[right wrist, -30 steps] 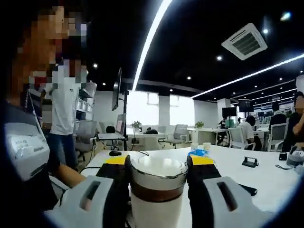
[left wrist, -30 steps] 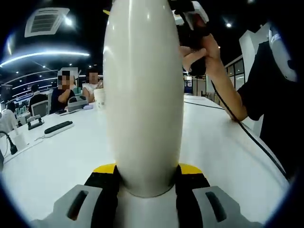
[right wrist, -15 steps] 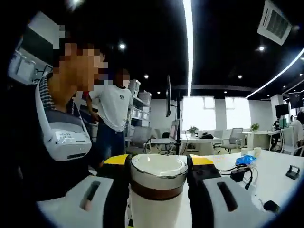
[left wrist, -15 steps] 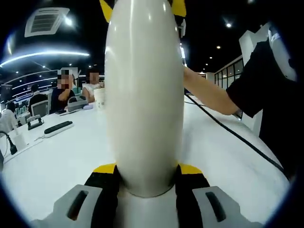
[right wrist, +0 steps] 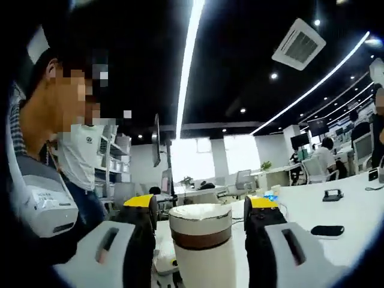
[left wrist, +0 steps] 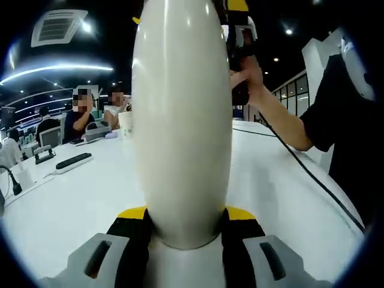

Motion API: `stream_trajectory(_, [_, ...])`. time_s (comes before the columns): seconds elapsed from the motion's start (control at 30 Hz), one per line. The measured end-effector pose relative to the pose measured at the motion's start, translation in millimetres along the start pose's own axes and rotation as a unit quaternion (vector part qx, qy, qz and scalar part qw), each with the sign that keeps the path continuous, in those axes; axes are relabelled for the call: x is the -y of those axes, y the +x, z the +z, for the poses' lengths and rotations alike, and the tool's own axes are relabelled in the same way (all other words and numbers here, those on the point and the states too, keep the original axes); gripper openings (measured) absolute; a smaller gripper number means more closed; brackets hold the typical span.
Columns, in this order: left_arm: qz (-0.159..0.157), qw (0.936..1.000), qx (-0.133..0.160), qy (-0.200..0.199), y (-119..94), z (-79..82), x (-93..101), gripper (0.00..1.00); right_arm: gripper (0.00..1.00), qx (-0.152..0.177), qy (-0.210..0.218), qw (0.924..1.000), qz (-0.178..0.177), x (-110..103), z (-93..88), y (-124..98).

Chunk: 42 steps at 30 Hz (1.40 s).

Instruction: Grasp the water cup twist off the cup lid place the cup lid on the table

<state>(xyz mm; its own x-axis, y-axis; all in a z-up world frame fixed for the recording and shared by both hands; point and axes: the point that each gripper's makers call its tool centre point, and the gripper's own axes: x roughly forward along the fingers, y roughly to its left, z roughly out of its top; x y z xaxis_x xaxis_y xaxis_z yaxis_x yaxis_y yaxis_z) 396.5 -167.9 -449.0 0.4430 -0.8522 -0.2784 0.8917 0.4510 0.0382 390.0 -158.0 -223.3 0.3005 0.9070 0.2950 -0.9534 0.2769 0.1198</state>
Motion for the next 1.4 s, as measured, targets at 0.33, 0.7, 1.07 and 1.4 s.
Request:
stream_trajectory(0.33, [0.002, 1.0000, 0.000, 0.000, 0.1, 0.0, 1.3, 0.48, 0.54, -0.050, -0.083, 0.9936, -0.058, -2.7, -14.0, 13.7])
stream_trajectory(0.7, [0.002, 1.0000, -0.001, -0.002, 1.3, -1.5, 1.9, 0.48, 0.47, -0.066, -0.076, 0.9945, 0.028, -4.2, -17.5, 14.6])
stream_trajectory(1.07, [0.000, 1.0000, -0.001, -0.003, 2.2, -1.8, 1.4, 0.48, 0.47, -0.086, -0.019, 0.9612, 0.261, -13.5, -19.9, 14.5])
stream_trajectory(1.4, [-0.001, 1.0000, -0.002, -0.004, 2.5, -1.0, 1.9, 0.48, 0.50, -0.089, -0.017, 0.9727, 0.214, -10.3, -20.8, 18.0])
